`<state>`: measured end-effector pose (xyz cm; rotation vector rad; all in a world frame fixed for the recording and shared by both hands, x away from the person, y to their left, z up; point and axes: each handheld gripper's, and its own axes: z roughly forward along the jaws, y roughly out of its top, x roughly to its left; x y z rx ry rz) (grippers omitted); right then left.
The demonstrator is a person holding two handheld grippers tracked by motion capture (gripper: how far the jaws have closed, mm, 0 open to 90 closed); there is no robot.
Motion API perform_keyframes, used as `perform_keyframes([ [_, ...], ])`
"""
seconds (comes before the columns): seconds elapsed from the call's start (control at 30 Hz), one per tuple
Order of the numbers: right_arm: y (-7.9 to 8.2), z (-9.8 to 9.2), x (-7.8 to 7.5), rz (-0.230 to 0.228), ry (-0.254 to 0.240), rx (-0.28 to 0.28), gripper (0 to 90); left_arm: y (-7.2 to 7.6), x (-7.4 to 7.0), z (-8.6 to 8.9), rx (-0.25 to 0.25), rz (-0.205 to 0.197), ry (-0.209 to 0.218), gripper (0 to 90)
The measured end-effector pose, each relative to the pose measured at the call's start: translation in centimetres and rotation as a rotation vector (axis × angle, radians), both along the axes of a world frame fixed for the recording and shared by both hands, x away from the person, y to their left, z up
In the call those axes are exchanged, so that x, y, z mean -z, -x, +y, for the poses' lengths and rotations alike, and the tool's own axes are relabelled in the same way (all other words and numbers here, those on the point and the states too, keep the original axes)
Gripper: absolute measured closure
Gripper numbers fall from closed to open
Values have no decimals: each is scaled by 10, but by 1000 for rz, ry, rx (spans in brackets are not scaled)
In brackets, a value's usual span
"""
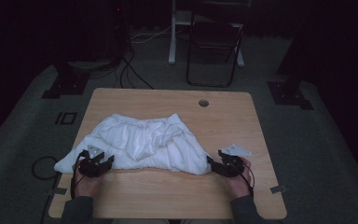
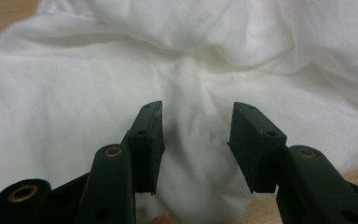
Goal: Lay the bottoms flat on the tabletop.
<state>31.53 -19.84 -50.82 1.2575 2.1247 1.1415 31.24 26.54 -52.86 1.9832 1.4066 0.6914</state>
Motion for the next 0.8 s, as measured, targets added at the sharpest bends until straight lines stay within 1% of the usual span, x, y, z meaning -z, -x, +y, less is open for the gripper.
perform_keyframes([
  [0.07, -3, 15, -3, -2, 0, -29, 383, -2, 4, -3, 5, 9, -14, 544],
  [0.17, -9, 35, -8, 8, -33, -77, 351, -3, 7, -6, 8, 16, -25, 545],
  [0.27, -16, 55, -12, 9, -25, -103, 335, -4, 9, -7, 11, 20, -25, 548],
  [0.37, -24, 74, -14, 16, -6, -121, 305, -7, 11, -6, 12, 19, -3, 561],
  [0.43, -32, 86, -11, 37, 19, -128, 298, -9, 13, -7, 14, 14, 18, 574],
  [0.5, -39, 96, -4, 62, 41, -136, 310, -12, 14, -9, 22, 11, 39, 591],
  [0.57, -45, 102, 4, 85, 69, -135, 374, -16, 15, -11, 28, 9, 60, 601],
  [0.67, -51, 101, 10, 97, 94, -119, 553, -24, 15, -18, 34, 9, 71, 606],
  [0.7, -52, 99, 10, 93, 97, -119, 610, -27, 15, -21, 35, 10, 72, 608],
  [0.77, -55, 93, 9, 87, 95, -104, 659, -33, 15, -29, 41, 9, 72, 613],
  [0.8, -57, 90, 8, 84, 103, -89, 679, -36, 15, -33, 45, 10, 75, 614],
])
